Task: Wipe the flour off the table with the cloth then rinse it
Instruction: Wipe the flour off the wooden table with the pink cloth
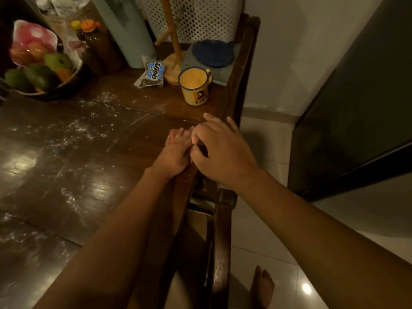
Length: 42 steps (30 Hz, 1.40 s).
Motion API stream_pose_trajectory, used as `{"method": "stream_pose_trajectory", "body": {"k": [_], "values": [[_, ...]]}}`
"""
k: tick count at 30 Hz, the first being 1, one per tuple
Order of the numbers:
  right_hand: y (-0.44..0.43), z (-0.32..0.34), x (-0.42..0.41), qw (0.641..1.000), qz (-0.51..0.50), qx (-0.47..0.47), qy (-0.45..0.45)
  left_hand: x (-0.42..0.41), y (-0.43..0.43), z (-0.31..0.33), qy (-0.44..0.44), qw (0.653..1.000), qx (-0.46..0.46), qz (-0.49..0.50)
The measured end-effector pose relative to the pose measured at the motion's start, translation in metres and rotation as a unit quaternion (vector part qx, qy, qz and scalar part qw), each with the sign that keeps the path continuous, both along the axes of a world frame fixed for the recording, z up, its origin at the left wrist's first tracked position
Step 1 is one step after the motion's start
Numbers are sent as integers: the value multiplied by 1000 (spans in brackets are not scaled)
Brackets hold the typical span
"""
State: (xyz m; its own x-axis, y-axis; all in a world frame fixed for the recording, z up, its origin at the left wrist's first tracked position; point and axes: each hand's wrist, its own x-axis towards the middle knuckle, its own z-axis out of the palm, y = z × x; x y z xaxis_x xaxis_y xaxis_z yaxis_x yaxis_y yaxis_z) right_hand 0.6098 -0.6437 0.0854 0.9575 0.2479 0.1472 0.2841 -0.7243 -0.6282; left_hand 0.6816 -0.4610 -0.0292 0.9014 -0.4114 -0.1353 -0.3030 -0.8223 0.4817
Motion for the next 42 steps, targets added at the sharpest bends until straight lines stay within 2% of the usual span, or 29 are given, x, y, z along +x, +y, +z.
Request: {"method": "stream_pose_trajectory", "body": {"k": [2,5,8,11,15,18,21,23,24,26,27,28,30,33,37,42], "values": [[2,4,3,1000,-9,-4,20,6,13,2,11,1000,-3,-2],[7,8,7,998,-26,-24,43,39,30,-10,-37,996,53,63],[9,10,6,996,-41,-29,72,68,13,-11,-30,987,104,121],[9,12,6,995,-42,-40,83,78,-18,-5,-23,991,107,73],[14,14,5,994,-57,-46,85,60,-26,7,-12,979,188,-80],[17,18,5,992,-64,-63,87,43,3,18,1,992,61,-111],[22,23,3,987,-77,-104,93,50,33,22,-7,998,50,-35],[25,25,2,983,-90,-120,102,55,40,24,-22,996,-28,87],[26,25,1,982,-96,-124,105,60,40,27,-14,985,-76,155],[27,26,0,980,-104,-127,108,74,38,28,7,959,-113,261],[27,26,0,980,-106,-127,109,83,37,30,11,952,-94,289],[27,26,0,980,-107,-127,109,94,35,31,-1,956,-31,293],[27,25,0,981,-107,-121,107,113,31,29,-41,966,86,239],[26,24,1,983,-109,-107,105,131,18,14,-58,982,136,116],[26,21,1,983,-109,-104,106,112,29,7,-46,998,43,29],[27,23,0,983,-109,-99,111,81,68,19,81,995,-58,-15]]}}
